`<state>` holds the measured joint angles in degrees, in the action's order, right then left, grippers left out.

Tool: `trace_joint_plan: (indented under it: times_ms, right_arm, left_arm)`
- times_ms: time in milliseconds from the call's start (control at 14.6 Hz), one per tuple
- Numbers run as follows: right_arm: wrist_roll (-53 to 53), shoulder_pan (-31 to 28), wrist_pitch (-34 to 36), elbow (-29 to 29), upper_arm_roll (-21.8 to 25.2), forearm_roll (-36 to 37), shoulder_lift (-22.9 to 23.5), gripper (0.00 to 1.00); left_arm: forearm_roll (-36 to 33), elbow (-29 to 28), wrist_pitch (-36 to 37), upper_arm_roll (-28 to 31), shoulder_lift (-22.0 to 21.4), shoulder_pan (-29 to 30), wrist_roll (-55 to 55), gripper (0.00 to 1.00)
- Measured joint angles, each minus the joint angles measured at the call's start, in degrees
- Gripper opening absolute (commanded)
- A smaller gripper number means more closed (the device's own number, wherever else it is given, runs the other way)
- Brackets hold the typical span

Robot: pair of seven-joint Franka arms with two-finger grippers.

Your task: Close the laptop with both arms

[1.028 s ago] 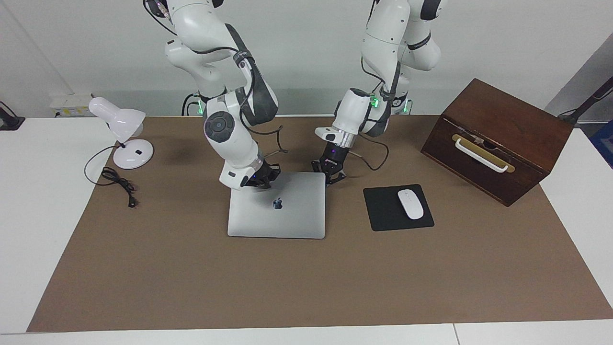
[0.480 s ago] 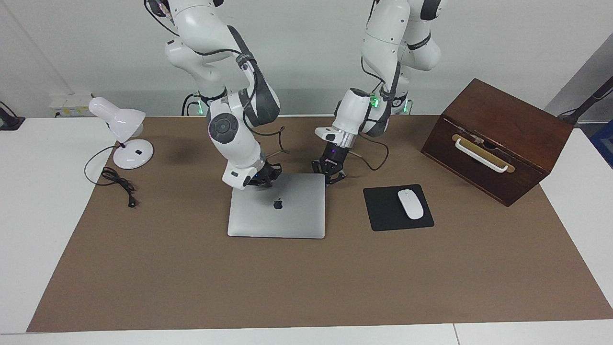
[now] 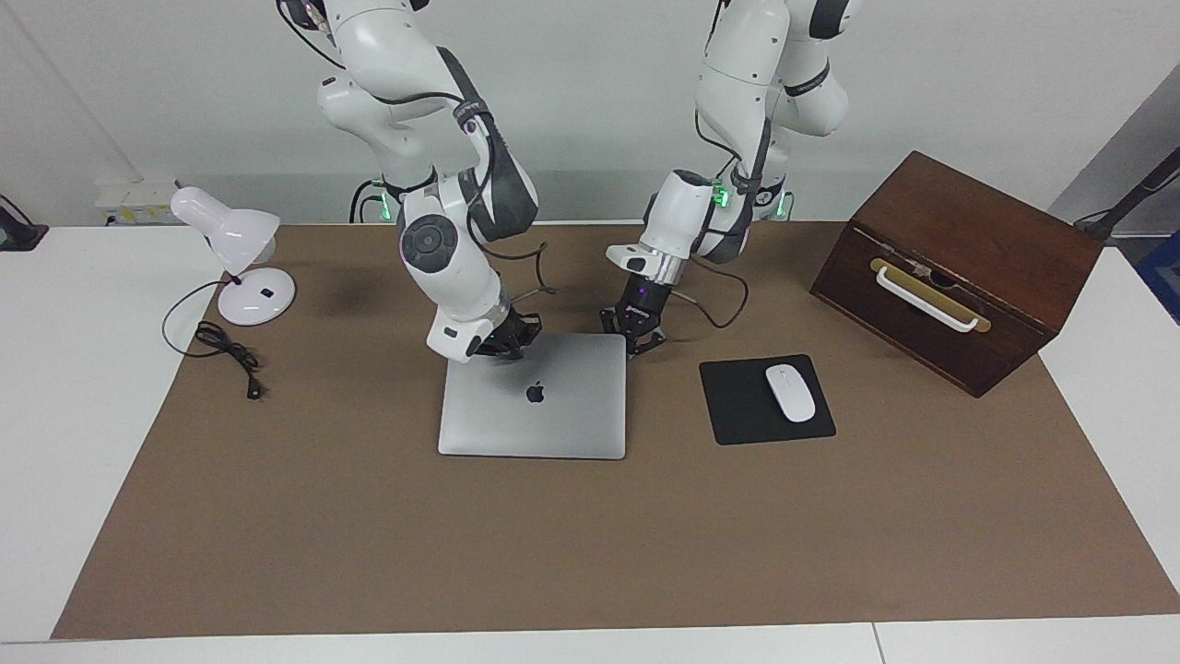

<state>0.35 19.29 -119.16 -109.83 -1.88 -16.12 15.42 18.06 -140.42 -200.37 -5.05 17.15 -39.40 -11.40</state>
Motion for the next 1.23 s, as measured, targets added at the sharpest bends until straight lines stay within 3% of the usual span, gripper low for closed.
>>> trace_joint_plan:
  times_ms: [548, 1234]
  right_arm:
    - [0.1, 0.0, 0.6, 1.9, 0.0, 0.0, -0.2, 0.0]
    - [2.3, -0.8, 10.0, 10.2, 0.8, 0.0, -0.8, 0.0]
  left_arm:
    - [0.0, 0.0, 0.0, 0.0, 0.0, 0.0, 0.0, 0.0]
    - [0.0, -0.2, -0.1, 0.0, -0.2, 0.5, 0.1, 0.0]
